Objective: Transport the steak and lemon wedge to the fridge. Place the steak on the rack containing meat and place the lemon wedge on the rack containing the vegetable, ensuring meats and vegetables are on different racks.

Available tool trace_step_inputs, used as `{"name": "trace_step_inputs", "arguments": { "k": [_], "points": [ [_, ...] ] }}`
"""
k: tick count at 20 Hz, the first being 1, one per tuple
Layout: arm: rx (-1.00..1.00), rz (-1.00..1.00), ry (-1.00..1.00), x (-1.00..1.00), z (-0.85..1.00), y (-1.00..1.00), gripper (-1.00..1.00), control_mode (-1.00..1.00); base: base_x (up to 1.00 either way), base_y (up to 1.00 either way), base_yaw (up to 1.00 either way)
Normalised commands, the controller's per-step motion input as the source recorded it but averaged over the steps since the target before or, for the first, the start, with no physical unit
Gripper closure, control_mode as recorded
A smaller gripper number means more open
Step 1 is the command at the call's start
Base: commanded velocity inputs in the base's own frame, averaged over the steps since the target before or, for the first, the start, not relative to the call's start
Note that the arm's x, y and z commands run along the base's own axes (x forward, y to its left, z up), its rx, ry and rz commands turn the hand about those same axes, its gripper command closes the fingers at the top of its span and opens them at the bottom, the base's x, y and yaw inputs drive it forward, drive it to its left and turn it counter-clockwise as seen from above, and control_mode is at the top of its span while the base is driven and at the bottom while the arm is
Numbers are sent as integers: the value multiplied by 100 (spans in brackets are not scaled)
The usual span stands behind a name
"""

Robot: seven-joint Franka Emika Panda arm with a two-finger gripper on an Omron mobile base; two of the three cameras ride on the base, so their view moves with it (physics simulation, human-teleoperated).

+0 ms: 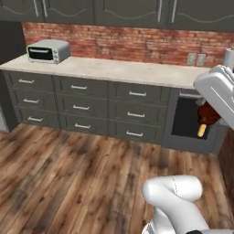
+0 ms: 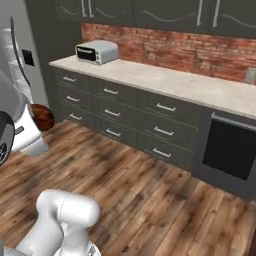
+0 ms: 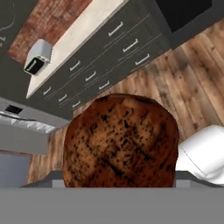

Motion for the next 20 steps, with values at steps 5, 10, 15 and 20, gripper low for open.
{"name": "trace_step_inputs", "arguments": {
  "k": [5, 10, 15, 20],
  "points": [
    [0, 0, 0, 0, 0, 0, 100, 100, 100, -10, 53],
    [0, 0, 0, 0, 0, 0, 100, 100, 100, -4, 48],
    [0, 0, 0, 0, 0, 0, 100, 100, 100, 2, 35],
    [0, 0, 0, 0, 0, 0, 100, 100, 100, 86, 3]
  ]
}}
